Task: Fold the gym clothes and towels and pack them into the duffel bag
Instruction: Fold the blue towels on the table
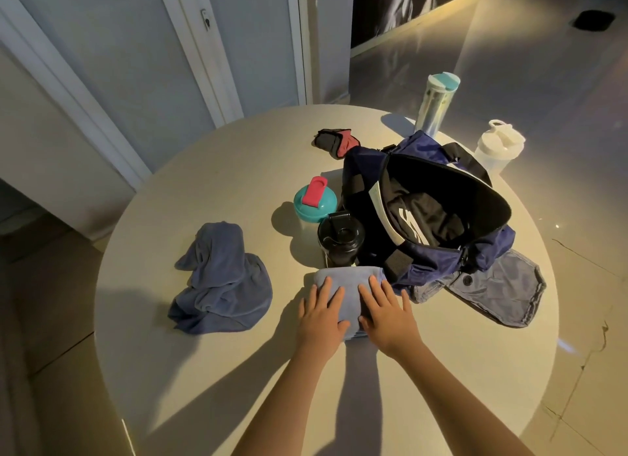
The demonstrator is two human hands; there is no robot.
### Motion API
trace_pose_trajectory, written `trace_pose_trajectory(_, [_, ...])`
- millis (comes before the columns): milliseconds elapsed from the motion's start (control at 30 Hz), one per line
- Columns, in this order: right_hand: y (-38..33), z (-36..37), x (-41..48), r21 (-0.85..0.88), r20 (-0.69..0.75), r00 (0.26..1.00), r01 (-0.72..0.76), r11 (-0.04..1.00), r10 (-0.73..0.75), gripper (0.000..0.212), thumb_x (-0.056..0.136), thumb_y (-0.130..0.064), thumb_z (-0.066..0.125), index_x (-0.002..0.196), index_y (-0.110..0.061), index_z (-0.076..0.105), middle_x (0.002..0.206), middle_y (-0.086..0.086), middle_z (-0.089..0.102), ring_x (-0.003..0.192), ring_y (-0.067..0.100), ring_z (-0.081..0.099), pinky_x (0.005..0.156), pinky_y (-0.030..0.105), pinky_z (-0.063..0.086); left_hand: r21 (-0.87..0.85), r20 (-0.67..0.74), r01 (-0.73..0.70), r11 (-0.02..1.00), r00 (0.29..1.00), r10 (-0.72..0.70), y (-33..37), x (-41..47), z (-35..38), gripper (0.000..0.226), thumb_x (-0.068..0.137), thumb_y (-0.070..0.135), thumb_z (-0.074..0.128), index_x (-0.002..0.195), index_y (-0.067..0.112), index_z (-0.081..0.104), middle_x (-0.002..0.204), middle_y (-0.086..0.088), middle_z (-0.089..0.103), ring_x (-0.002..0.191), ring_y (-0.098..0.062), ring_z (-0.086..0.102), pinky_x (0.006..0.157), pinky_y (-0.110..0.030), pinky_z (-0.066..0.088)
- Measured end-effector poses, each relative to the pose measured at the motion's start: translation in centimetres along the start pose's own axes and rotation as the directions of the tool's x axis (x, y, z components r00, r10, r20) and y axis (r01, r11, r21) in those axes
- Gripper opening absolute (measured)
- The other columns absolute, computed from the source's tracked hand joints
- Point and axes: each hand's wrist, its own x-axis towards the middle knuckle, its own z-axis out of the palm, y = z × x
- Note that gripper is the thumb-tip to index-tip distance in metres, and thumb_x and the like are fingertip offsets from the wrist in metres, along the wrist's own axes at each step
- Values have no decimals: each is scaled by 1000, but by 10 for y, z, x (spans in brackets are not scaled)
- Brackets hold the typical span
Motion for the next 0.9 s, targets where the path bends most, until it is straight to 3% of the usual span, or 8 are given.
trace_pose_trajectory(100, [2, 4, -3, -129, 27, 1000, -2, 992, 5, 53, 87, -46, 42, 129, -17, 58, 136, 8, 53, 125, 29, 50, 102, 58, 35, -10, 5, -26, 1000, 1000, 26, -3, -1, 0, 69, 89, 45, 57, 149, 26, 27, 159, -4, 15, 143, -31, 22, 111, -51, 25])
trace_pose_trajectory(200, [5, 8, -9, -148, 77, 997, 33, 988, -22, 59, 95, -47, 22, 129, -15, 58, 136, 9, 54, 126, 30, 50, 107, 55, 11, -11, -88, -89, 996, 992, 87, -13, -5, -3, 54, 86, 47, 50, 135, 25, 48, 144, -1, 46, 124, -25, 53, 94, -45, 47])
trace_pose_trajectory(333, [-11, -5, -1, -128, -142, 988, 40, 991, -59, 56, 67, -33, 78, 117, -10, 67, 127, 11, 61, 119, 32, 56, 109, 55, 22, -42, -226, 49, 998, 972, -57, -57, -20, -18, 47, 92, 35, 51, 136, 18, 51, 143, -2, 48, 128, -27, 49, 99, -44, 43])
trace_pose_trajectory(433, [-38, -14, 12, -52, -218, 959, 173, 983, -181, 56, 60, -26, 84, 112, -14, 67, 119, 6, 65, 109, 27, 62, 93, 46, 47, -1, -230, 261, 965, 939, -254, -117, -24, -26, 62, 70, 22, 80, 127, 11, 58, 133, -14, 55, 117, -35, 54, 88, -49, 47])
trace_pose_trajectory(533, [-72, -10, 33, 6, -107, 948, 301, 954, -298, 58, 49, -23, 85, 105, -14, 69, 106, 4, 68, 90, 24, 68, 79, 35, 54, -50, -193, 451, 891, 871, -452, -167, -27, -33, 65, 70, 20, 80, 130, 12, 56, 140, -16, 47, 125, -39, 47, 92, -58, 41])
trace_pose_trajectory(700, [-138, -5, 61, 72, 194, 892, 401, 913, -407, 55, 94, -17, 45, 146, -16, 28, 152, 5, 30, 131, 29, 38, 106, 38, 30, -62, -96, 425, 903, 898, -430, -213, -31, -26, 62, 95, 37, 49, 149, 23, 24, 155, 0, 25, 139, -25, 29, 107, -46, 32])
trace_pose_trajectory(800, [-163, 13, 72, 50, 296, 859, 422, 905, -417, 64, 97, -26, 42, 152, -24, 8, 159, 0, 5, 143, 26, 17, 114, 39, 17, -91, -127, 402, 911, 903, -411, -216, -35, -25, 52, 89, 35, 59, 137, 19, 47, 136, -4, 52, 119, -30, 52, 88, -46, 46])
trace_pose_trajectory(900, [-175, 31, 71, 5, 380, 846, 401, 916, -373, 61, 99, -37, 36, 152, -24, 8, 160, 2, 1, 146, 26, 6, 117, 40, 9, -83, -264, 375, 923, 885, -383, -212, -49, -22, 32, 83, 39, 53, 98, 15, 68, 90, -7, 67, 80, -32, 65, 64, -40, 53])
